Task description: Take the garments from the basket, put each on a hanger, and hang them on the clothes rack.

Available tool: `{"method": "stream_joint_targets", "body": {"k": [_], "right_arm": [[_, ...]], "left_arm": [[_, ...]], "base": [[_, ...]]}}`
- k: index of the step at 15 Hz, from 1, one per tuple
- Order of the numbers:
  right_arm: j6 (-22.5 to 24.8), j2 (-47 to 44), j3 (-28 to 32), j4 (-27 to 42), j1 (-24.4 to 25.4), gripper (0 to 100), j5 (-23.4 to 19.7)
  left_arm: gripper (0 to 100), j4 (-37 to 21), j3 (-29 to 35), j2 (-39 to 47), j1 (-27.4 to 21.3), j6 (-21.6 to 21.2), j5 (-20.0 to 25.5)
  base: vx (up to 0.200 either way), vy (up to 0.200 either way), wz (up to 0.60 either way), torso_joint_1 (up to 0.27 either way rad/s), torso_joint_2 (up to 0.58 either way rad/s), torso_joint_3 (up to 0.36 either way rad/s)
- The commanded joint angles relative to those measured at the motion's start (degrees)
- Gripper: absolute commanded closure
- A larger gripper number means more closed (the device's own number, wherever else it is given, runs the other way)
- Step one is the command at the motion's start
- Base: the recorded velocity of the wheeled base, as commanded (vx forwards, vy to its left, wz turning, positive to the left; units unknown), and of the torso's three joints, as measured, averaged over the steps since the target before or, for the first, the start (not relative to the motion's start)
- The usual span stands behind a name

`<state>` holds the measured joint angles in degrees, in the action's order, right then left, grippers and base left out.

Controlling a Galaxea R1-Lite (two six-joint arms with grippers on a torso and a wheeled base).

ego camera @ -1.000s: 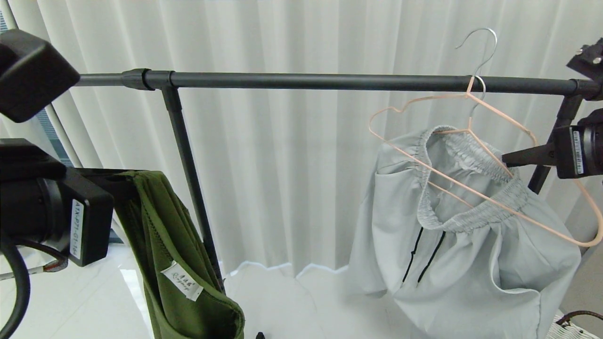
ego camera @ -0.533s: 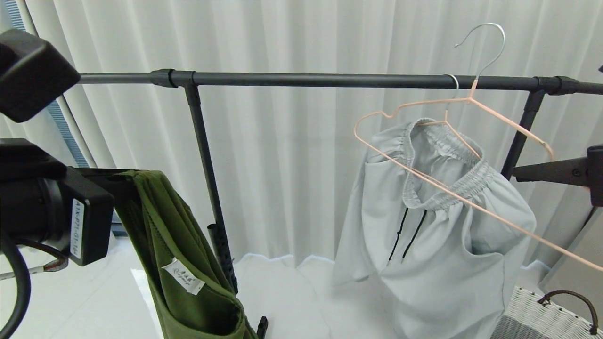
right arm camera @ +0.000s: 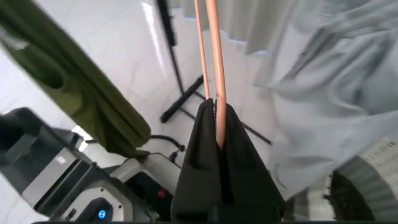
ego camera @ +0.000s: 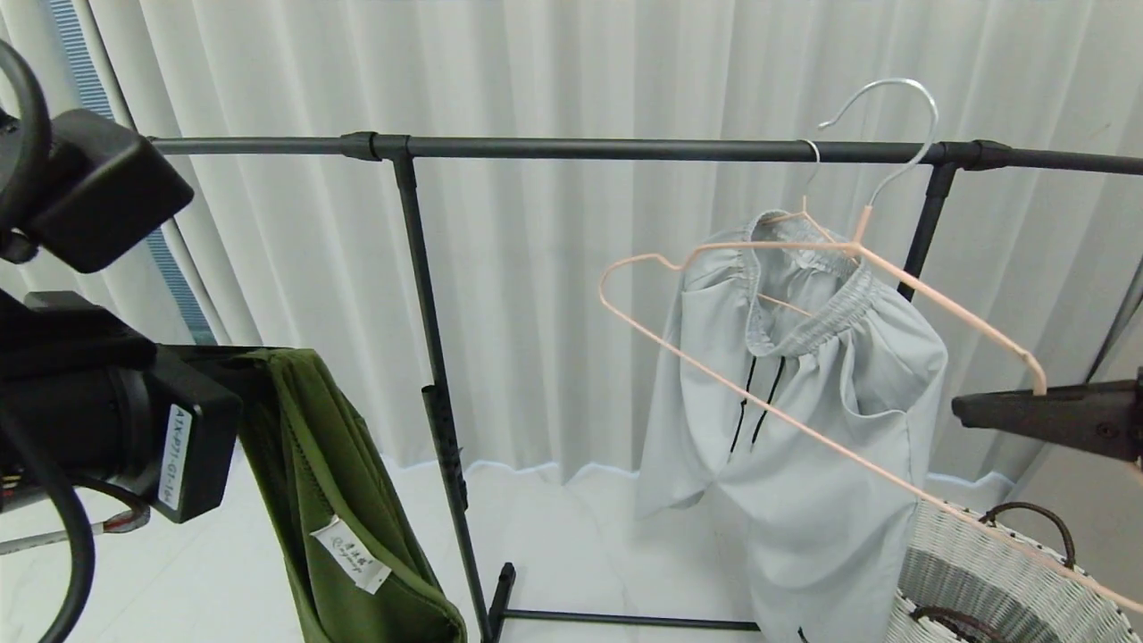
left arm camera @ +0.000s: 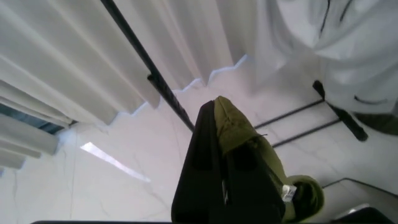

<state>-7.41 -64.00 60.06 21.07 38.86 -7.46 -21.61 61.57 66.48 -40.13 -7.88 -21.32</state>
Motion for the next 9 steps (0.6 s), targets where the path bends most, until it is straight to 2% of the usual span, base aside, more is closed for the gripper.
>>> {"method": "stream_joint_targets", "body": {"k": [1,2,6,7,9], "right_arm": [[-0.1,4.0,-6.8,-4.0,5.9,100,-0.1],[-0.1,5.1,-8.9,-4.7,8.7,100,-0.1],[-2.1,8.1,-14.1,-6.1,19.0,100,-0.1],[-3.0,8.6,-15.1,-6.4,22.0,100,0.0],[-5.4,7.8,-16.4,-9.4,25.0,100,0.0]], "left_arm": [[100,2.1,-2.2,0.3,0.1,0.1,0.0],[100,3.7,-3.3,0.8,0.6,-0.3,-0.2],[100,4.0,-3.2,5.2,4.7,1.1,-0.6],[100,4.0,-2.2,7.5,5.5,3.8,-0.7],[100,4.0,2.0,12.8,5.3,14.8,-0.9]], "base": [[0.0,0.0,0.0,0.0,0.0,0.0],[0.0,0.0,0.0,0.0,0.0,0.0],[0.0,0.0,0.0,0.0,0.0,0.0],[0.0,0.0,0.0,0.0,0.0,0.0],[0.0,0.0,0.0,0.0,0.0,0.0]]}}
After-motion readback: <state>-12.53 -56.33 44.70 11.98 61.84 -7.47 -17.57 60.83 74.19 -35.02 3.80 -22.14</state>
